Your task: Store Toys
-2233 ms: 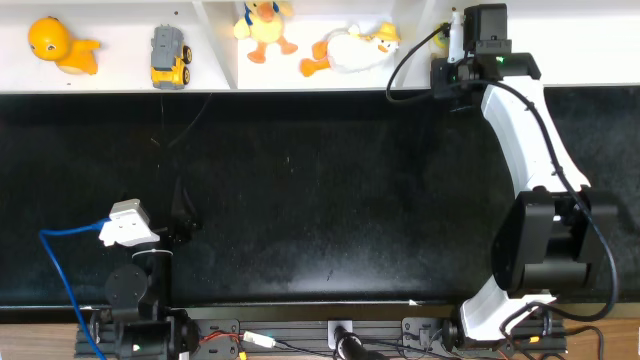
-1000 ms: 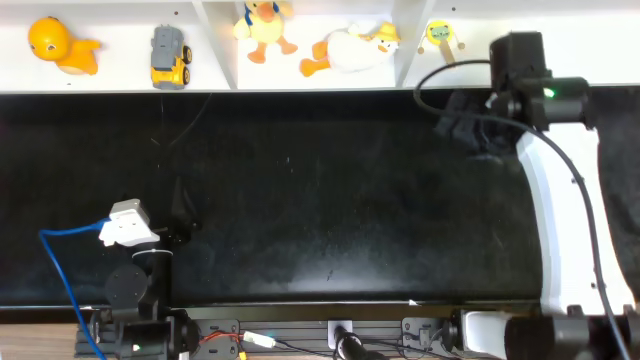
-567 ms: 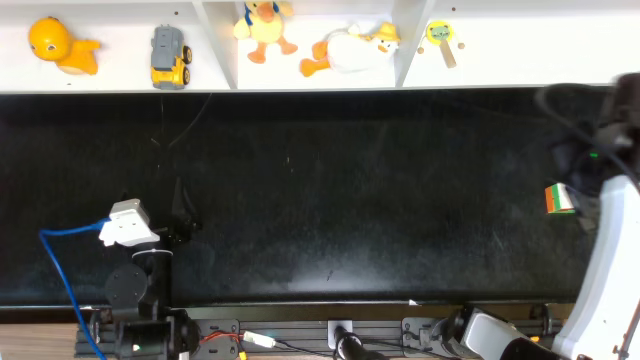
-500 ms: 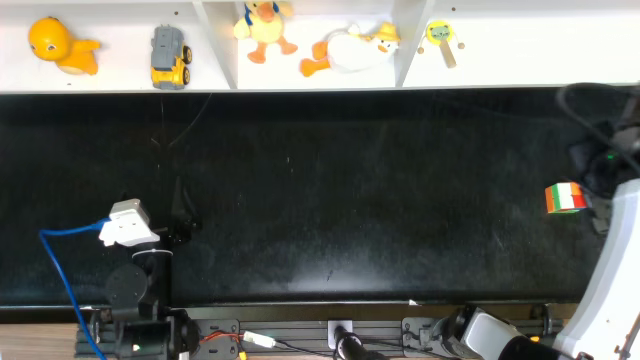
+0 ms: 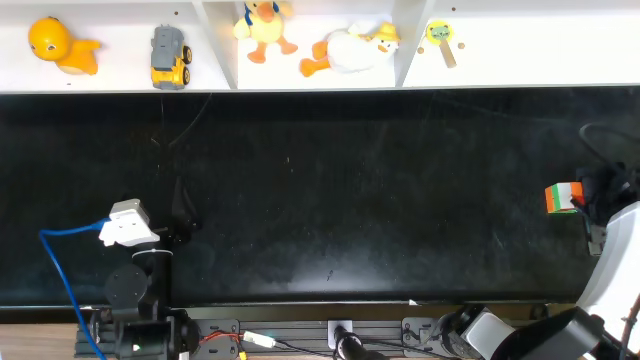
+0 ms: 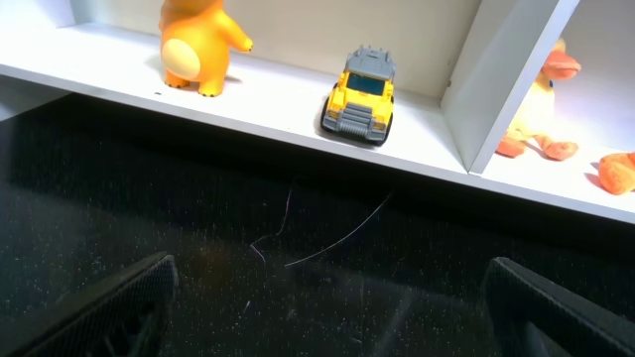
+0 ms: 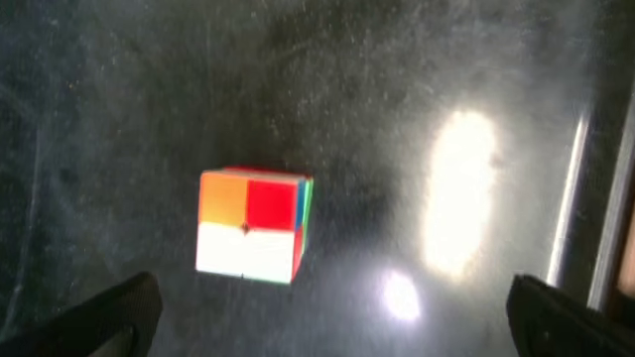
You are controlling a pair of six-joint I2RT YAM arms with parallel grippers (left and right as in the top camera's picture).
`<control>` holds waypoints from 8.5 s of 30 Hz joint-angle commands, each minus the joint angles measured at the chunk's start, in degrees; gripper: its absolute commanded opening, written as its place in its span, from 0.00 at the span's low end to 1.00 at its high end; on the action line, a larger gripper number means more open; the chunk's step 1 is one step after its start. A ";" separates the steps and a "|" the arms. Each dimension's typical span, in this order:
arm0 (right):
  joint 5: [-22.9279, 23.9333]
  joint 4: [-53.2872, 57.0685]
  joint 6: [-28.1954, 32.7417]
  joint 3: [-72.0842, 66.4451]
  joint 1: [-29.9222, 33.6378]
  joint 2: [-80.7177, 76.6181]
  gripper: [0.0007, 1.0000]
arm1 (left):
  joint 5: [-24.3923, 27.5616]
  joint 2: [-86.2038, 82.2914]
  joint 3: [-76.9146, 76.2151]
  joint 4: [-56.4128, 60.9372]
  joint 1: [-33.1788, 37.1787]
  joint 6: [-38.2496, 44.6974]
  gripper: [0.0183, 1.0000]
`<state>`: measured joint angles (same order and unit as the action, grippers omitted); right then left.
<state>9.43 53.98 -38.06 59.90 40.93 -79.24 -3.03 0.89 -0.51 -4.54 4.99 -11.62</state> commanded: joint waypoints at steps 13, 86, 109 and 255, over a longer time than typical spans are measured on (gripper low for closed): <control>-4.59 -14.60 3.30 -4.52 0.24 -11.23 1.00 | 0.55 -0.61 0.04 -0.17 0.39 0.85 1.00; -18.21 -14.47 61.02 23.93 -18.64 -18.47 0.05 | 0.57 -0.61 0.04 -0.20 0.39 0.85 1.00; -29.16 -43.95 59.98 10.64 -12.79 -16.52 0.05 | 0.57 -0.61 0.04 -0.20 0.39 0.85 1.00; -21.62 -33.29 47.08 4.87 -41.81 6.60 1.00 | 0.57 -0.61 0.04 -0.17 0.39 0.85 1.00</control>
<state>-12.88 20.16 8.82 64.38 -0.78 -73.76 -3.03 0.89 -0.51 -4.54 4.99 -11.62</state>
